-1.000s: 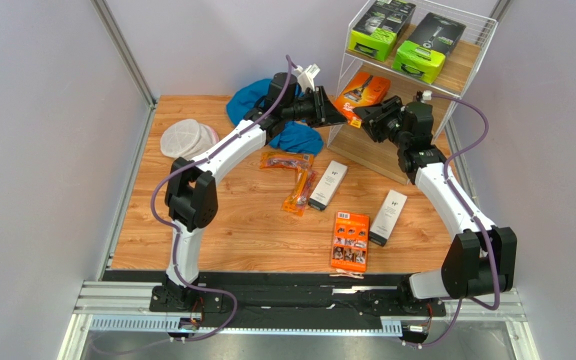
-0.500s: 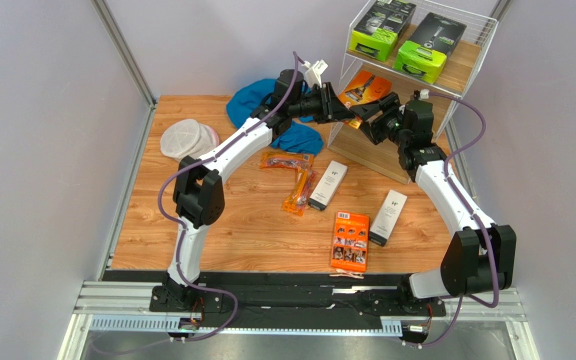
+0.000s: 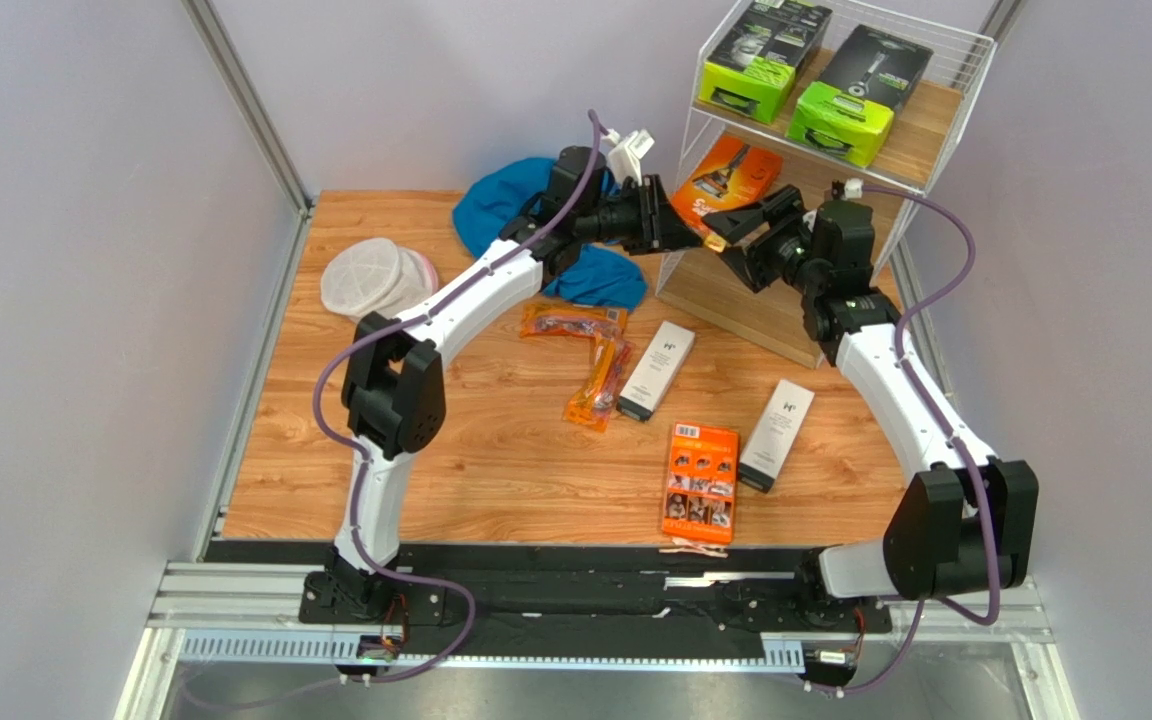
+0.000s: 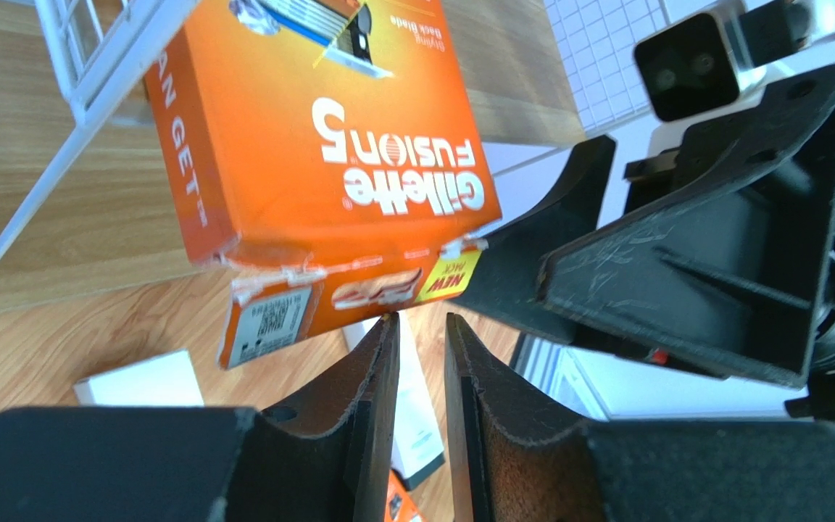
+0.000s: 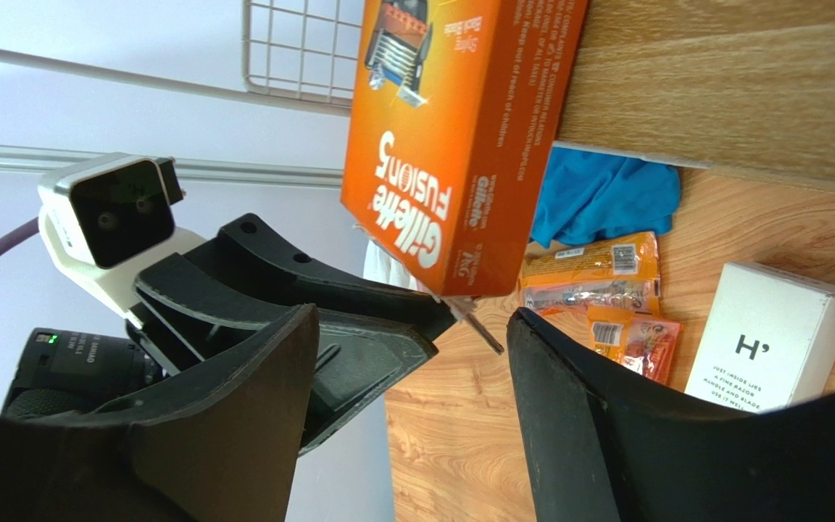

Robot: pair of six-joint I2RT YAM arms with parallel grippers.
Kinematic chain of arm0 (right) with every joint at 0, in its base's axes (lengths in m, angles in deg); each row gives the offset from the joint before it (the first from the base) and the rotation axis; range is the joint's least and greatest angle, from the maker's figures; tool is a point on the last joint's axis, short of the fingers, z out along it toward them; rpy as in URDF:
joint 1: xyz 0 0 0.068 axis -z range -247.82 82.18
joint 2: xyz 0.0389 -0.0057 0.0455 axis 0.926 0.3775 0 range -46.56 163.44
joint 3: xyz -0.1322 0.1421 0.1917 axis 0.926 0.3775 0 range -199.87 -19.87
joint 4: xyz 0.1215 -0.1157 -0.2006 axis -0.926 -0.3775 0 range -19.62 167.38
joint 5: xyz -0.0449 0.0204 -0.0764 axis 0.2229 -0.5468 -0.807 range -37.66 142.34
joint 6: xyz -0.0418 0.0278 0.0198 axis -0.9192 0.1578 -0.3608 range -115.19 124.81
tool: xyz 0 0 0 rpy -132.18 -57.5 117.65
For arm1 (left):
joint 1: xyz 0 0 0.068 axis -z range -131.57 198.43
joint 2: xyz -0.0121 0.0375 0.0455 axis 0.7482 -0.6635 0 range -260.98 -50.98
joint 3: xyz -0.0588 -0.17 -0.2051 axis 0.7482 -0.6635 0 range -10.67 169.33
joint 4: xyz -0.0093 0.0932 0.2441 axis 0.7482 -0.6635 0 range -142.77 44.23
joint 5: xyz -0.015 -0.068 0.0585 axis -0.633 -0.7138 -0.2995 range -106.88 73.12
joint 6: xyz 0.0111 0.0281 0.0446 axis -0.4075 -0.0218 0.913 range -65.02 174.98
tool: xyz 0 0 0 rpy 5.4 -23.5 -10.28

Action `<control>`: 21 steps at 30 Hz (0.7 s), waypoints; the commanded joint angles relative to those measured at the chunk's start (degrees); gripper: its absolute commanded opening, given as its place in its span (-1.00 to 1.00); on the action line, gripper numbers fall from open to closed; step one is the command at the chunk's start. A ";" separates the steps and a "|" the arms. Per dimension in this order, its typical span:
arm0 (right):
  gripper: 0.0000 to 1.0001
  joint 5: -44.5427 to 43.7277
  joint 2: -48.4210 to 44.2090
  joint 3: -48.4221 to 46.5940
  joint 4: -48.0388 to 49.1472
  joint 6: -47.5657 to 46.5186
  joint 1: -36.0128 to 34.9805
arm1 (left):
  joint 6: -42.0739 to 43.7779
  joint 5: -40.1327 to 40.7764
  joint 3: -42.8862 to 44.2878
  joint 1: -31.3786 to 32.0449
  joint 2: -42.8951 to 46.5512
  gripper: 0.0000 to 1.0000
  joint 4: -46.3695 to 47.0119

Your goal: Place and organize the shaving razors onto the shelf

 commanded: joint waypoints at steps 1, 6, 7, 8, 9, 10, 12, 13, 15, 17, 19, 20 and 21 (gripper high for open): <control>0.34 0.45 -4.55 -0.07 -0.86 -1.33 0.72 | 5.43 0.72 -2.06 0.11 7.70 -0.38 -0.16; 0.12 -0.24 -8.41 1.24 -4.81 -3.96 -0.33 | 10.26 4.59 -8.04 -0.50 14.03 -0.35 -3.49; 0.06 -0.77 -8.86 2.03 -5.00 -4.57 -0.77 | 10.71 5.12 -8.40 -0.85 15.61 -0.34 -4.46; -0.14 -1.65 -9.12 2.56 -5.00 -4.49 -1.21 | 11.06 5.04 -8.84 -1.12 16.32 -0.34 -5.68; -0.27 -1.74 -9.39 3.17 -3.87 -4.23 -1.73 | 11.59 5.21 -9.80 -1.47 17.02 -0.33 -6.48; -0.44 -1.48 -9.30 5.01 -2.29 -2.75 -1.91 | 11.94 5.99 -10.33 -2.17 18.51 -0.33 -7.27; -0.94 -0.34 -7.82 6.51 1.74 -0.99 -2.53 | 12.82 6.44 -12.52 -3.40 20.10 -0.32 -8.33; -1.00 0.10 -7.02 6.78 2.55 -0.37 -2.70 | 13.08 6.96 -13.23 -3.84 21.58 -0.32 -8.77; -1.00 -0.42 -4.66 6.17 3.00 -0.01 -4.19 | 13.78 6.97 -15.16 -5.15 23.09 -0.32 -9.91; -1.00 -2.34 -3.24 4.60 2.82 -0.10 -5.42 | 14.31 6.70 -16.65 -5.95 25.37 -0.31 -10.09; -1.00 -3.76 -1.40 3.54 2.91 -0.10 -6.83 | 14.75 6.44 -18.85 -7.18 27.65 -0.31 -10.00; -1.00 -4.89 -0.61 3.01 3.09 -0.01 -7.27 | 15.02 6.44 -19.47 -7.44 28.27 -0.31 -10.00; -1.00 -5.25 0.62 2.13 3.70 0.60 -8.06 | 15.37 6.35 -20.52 -7.97 29.06 -0.31 -10.09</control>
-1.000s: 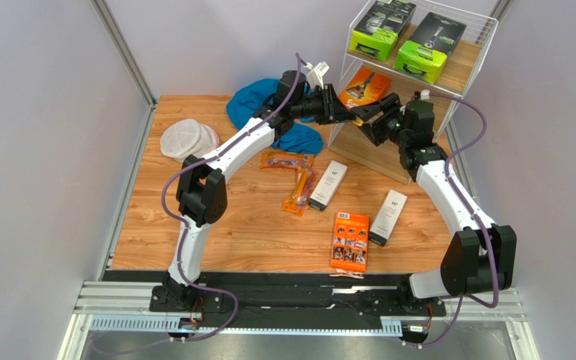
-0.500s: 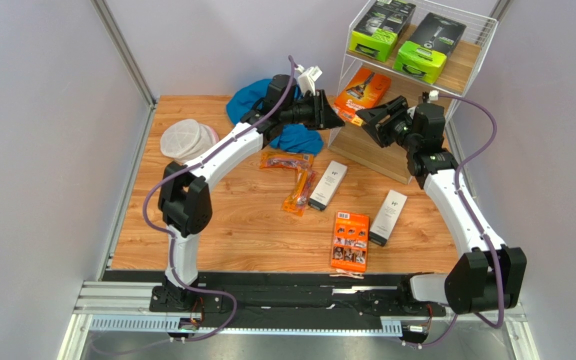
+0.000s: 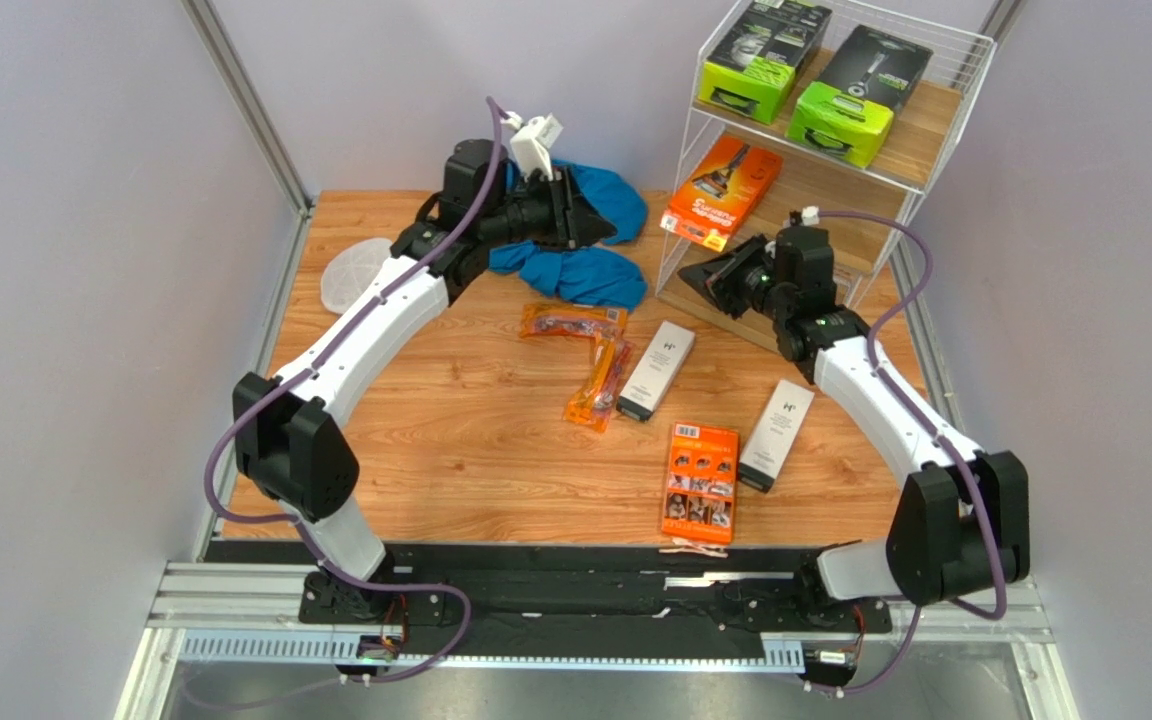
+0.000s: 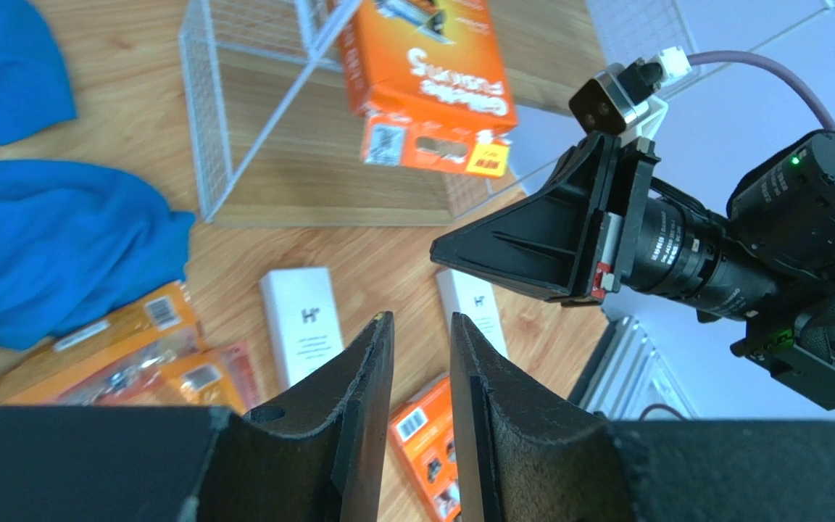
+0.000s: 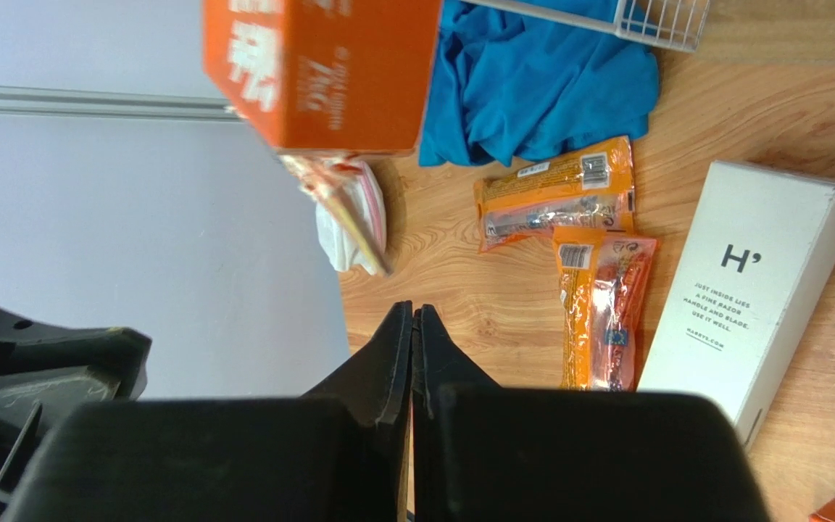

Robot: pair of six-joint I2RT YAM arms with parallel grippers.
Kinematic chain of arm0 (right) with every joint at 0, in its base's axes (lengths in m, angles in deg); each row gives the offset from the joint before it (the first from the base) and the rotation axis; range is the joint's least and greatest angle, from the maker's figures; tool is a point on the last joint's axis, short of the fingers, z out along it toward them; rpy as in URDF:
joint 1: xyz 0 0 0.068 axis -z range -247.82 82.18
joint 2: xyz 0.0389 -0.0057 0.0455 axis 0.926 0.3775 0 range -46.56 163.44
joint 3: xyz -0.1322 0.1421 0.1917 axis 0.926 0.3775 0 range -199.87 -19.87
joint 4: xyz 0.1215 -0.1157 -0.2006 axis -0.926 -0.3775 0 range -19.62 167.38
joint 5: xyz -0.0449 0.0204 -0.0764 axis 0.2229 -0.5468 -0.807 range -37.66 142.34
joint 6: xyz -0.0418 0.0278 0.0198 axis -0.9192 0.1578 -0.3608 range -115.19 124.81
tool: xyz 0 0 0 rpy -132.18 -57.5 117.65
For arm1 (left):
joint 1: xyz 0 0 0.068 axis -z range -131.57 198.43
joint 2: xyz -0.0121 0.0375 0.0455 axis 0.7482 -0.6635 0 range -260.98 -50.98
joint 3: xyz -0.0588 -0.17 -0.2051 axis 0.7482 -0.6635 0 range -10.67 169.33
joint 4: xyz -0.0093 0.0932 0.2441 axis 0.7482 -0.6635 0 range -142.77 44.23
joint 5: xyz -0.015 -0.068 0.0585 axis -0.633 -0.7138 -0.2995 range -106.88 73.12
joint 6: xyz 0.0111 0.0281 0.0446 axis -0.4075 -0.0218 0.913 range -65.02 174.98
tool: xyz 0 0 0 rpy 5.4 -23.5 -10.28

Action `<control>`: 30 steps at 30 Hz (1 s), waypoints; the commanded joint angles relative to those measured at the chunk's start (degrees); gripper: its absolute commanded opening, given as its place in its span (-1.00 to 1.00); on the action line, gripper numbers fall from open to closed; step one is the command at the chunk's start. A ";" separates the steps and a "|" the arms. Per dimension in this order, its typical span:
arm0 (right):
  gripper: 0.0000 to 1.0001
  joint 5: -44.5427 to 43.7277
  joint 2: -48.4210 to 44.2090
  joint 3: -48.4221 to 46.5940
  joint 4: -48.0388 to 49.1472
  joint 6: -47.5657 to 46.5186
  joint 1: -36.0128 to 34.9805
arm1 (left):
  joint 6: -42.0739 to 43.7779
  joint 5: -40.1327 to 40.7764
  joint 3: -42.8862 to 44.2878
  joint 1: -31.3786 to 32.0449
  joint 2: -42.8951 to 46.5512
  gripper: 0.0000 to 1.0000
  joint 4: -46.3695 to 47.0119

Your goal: Place and organize the shaving razors onto the shelf

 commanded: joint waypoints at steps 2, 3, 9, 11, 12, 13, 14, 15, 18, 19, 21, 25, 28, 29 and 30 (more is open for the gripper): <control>-1.00 -4.08 3.78 -4.74 4.40 1.57 -2.82 | 3.52 0.01 -3.39 -1.81 5.80 -0.31 -1.46; -1.00 -4.25 5.18 -5.96 6.06 1.66 -3.17 | 4.05 0.01 -4.01 -2.07 6.32 -0.31 -1.64; -1.00 -5.57 8.18 -8.43 5.98 2.01 -3.35 | 5.02 -0.07 -5.94 -2.95 8.79 -0.31 -2.17; -1.00 -6.62 8.62 -9.57 5.20 1.75 -3.26 | 5.02 -0.25 -6.38 -3.04 8.88 -0.31 -1.99; -1.00 -6.98 9.23 -10.10 3.37 1.31 -3.18 | 5.20 -0.34 -6.56 -3.13 8.88 -0.30 -2.08; -1.00 -7.50 9.50 -10.63 2.65 1.22 -3.09 | 5.20 -0.60 -6.65 -3.13 8.88 -0.30 -2.08; -1.00 -7.51 9.76 -11.41 2.56 1.13 -2.92 | 5.37 -0.69 -6.74 -3.13 8.88 -0.30 -2.08; -1.00 -7.42 10.28 -11.68 2.56 1.13 -2.65 | 5.37 -0.69 -7.00 -3.22 9.14 -0.30 -2.08; -1.00 -8.03 10.99 -13.70 0.46 0.26 -2.12 | 5.81 -0.43 -7.96 -3.39 9.58 -0.30 -2.08; -1.00 -8.56 11.43 -14.75 -0.42 -0.45 -1.77 | 5.81 -0.43 -8.06 -3.31 9.67 -0.30 -2.08; -1.00 -8.83 11.78 -15.38 -1.92 -0.72 -1.25 | 5.90 -0.51 -8.58 -3.48 10.10 -0.30 -2.25; -1.00 -6.81 12.05 -15.46 -1.40 -0.98 -0.45 | 5.99 -0.34 -9.37 -3.57 10.72 -0.30 -2.17; -1.00 -3.83 11.79 -15.47 -0.87 -1.24 -0.45 | 6.16 -0.34 -10.08 -3.57 11.16 -0.30 -2.43; -1.00 -2.86 11.70 -14.94 -0.26 -1.24 -0.54 | 6.25 -0.34 -10.69 -3.57 11.60 -0.30 -2.43; -1.00 -2.07 11.43 -14.59 0.00 -0.98 -0.63 | 6.25 -0.34 -10.95 -3.57 11.78 -0.29 -2.43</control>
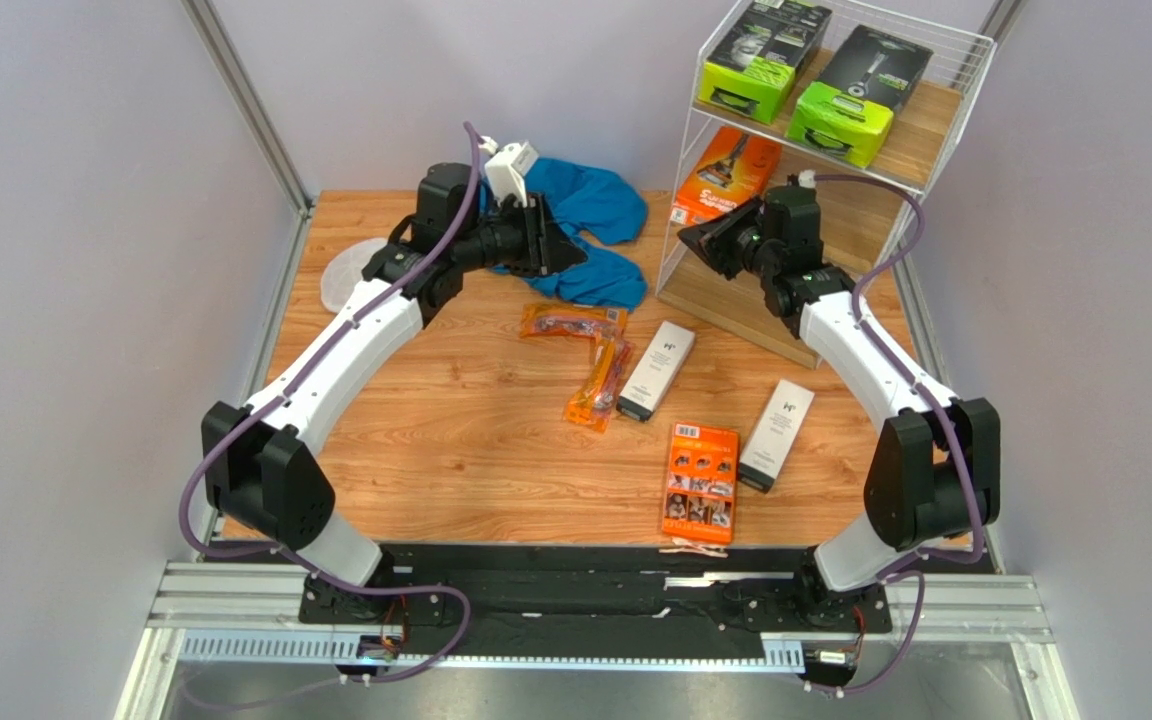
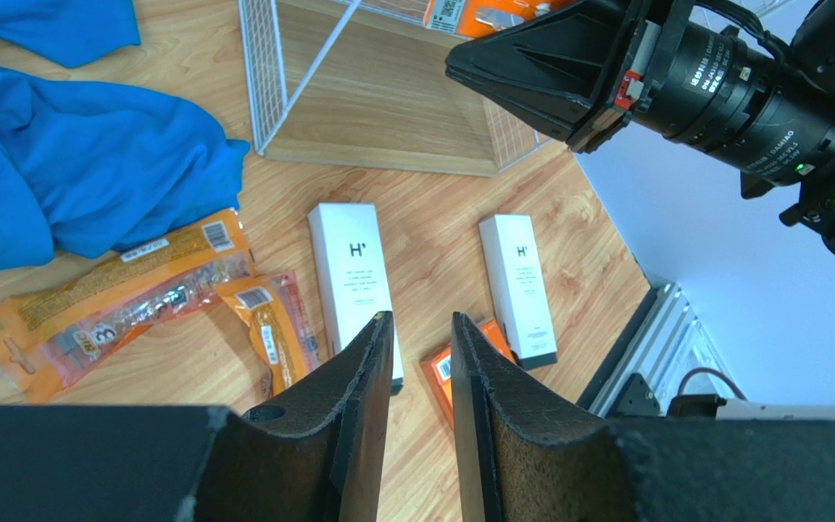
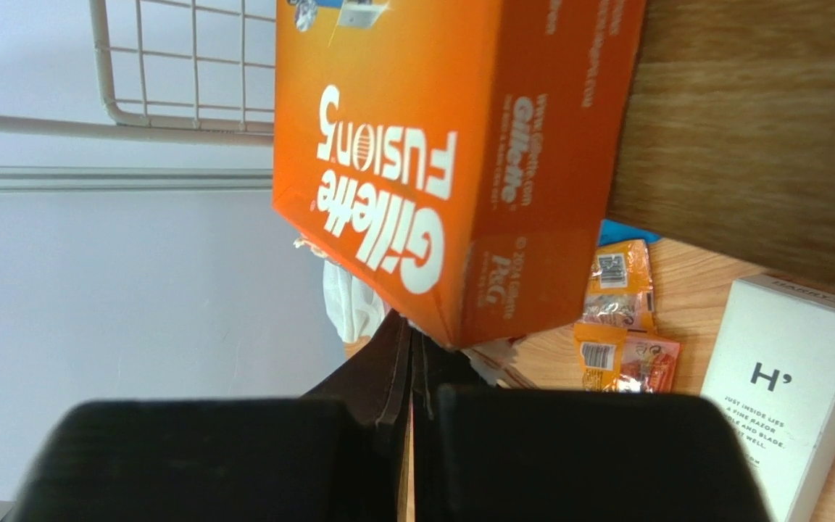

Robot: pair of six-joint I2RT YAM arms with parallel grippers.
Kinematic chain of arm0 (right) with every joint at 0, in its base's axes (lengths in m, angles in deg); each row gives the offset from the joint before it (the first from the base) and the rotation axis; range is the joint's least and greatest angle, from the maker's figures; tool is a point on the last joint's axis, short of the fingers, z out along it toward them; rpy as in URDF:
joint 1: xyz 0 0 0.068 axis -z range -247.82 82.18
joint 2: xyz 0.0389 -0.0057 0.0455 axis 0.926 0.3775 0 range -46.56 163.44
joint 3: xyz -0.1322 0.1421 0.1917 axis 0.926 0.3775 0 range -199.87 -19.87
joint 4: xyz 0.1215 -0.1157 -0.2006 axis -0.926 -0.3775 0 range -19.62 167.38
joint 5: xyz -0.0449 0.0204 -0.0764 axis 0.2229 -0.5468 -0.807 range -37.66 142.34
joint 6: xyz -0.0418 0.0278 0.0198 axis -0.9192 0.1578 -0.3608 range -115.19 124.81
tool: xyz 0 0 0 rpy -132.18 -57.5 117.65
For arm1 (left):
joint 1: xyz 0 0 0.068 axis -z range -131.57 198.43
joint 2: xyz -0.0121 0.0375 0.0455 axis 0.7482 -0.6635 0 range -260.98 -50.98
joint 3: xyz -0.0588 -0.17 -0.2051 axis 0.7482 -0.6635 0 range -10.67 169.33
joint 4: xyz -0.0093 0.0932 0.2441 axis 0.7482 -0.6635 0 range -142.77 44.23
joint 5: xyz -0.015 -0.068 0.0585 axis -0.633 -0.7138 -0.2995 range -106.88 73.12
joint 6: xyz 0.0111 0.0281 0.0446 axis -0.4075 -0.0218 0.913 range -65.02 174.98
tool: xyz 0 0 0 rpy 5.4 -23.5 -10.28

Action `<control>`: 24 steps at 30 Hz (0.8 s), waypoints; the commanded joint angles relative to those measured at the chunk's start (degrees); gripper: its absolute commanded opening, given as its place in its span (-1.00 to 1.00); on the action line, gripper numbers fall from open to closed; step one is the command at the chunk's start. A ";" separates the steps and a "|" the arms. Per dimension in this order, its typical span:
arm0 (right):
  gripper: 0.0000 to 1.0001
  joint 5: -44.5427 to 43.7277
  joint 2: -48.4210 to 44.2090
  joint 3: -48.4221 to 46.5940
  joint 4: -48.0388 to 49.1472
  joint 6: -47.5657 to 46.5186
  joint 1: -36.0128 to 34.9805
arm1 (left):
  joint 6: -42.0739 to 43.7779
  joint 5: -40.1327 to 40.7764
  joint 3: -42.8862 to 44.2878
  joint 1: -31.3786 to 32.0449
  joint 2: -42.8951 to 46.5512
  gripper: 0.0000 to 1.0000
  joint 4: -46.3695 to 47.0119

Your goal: Place and organize the shaving razors onto the shelf

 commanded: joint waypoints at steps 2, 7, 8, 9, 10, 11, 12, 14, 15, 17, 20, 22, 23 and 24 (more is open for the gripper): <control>-1.00 5.11 -1.29 -0.71 2.48 -1.05 -0.67 | 1.79 -0.18 -1.82 -0.27 4.39 -0.28 0.65; -0.97 7.31 -4.53 2.37 3.89 -1.66 -2.87 | 3.02 0.08 -4.98 -0.27 6.32 -0.15 0.21; -0.97 7.40 -5.15 3.07 3.89 -1.49 -3.31 | 3.11 0.08 -5.51 -0.27 7.28 -0.10 0.30; -0.96 7.40 -5.86 3.95 3.97 -1.31 -3.66 | 3.37 0.17 -6.21 -0.27 7.73 -0.05 0.30; -0.96 7.32 -7.26 5.52 4.15 -1.13 -4.53 | 3.46 0.34 -7.26 -0.18 8.17 0.03 0.30; -0.96 7.32 -7.97 6.32 3.98 -1.31 -4.98 | 3.55 0.52 -7.88 -0.27 9.13 0.05 0.21; -0.95 7.23 -8.76 7.02 3.45 -1.40 -5.42 | 3.55 0.52 -8.41 -0.27 9.57 0.07 0.13; -0.95 7.23 -11.30 9.57 2.66 -1.48 -6.82 | 3.46 0.08 -10.43 -0.27 11.06 0.12 -0.05; -0.95 6.97 -13.31 10.36 2.22 -1.66 -7.35 | 3.12 -0.01 -11.31 -0.27 11.60 0.15 -0.22; -0.93 5.74 -15.70 13.00 0.12 -2.27 -9.46 | 2.24 -0.01 -14.82 -0.27 13.70 0.25 0.04; -0.90 2.84 -20.44 15.98 -3.83 -4.72 -12.18 | 0.04 -1.23 -21.23 -0.18 17.13 0.38 3.19; -0.81 1.17 -23.70 16.96 -8.47 -6.49 -13.32 | -0.49 -2.03 -25.35 0.34 19.76 0.48 5.31; -0.78 0.82 -24.84 18.62 -9.81 -7.80 -13.50 | -0.75 -1.85 -26.51 0.61 20.47 0.52 5.49; -0.72 0.73 -27.11 19.68 -10.87 -8.07 -13.59 | -0.93 -1.77 -27.65 0.96 21.17 0.54 5.84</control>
